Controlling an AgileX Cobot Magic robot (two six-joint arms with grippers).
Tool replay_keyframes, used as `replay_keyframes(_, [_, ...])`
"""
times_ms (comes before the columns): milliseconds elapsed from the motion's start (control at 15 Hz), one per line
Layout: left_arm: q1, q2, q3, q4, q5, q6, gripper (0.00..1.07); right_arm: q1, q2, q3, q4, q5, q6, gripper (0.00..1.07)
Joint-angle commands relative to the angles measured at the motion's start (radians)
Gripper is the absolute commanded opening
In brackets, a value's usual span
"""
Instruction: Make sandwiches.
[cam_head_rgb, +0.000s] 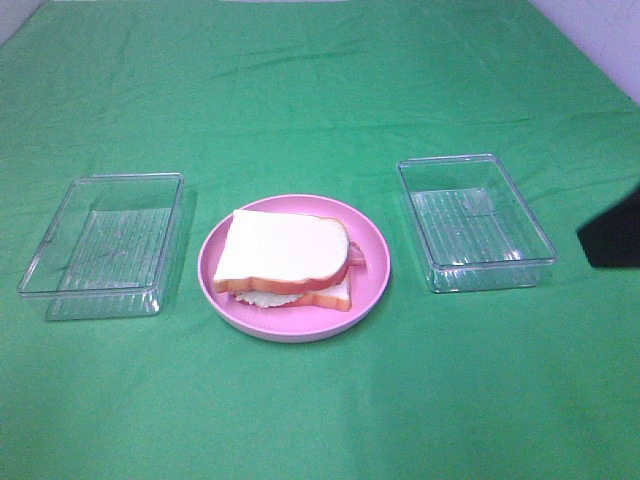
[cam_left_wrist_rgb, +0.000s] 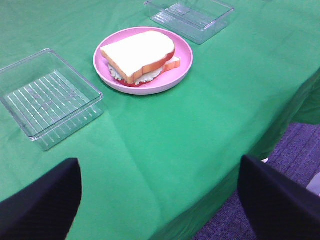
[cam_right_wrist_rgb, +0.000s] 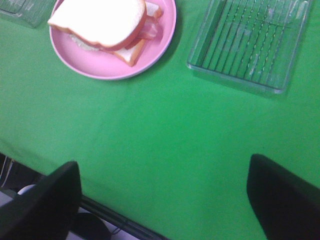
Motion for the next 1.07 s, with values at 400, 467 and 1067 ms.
replay_keyframes(400, [-0.002, -0.022, 0.003, 0.001, -0.005, 0.000, 0.80, 0.001, -0.638, 0.288, -0.027, 0.131, -0.034, 0.84])
replay_keyframes(467, [-0.002, -0.022, 0.003, 0.000, -0.005, 0.002, 0.80, 0.001, -0.732, 0.289, -0.039, 0.129, -0.055, 0.84])
replay_keyframes(1067, [-0.002, -0.022, 0.003, -0.001, -0.005, 0.002, 0.80, 0.001, -0.846, 0.289, -0.042, 0.129, -0.063, 0.82])
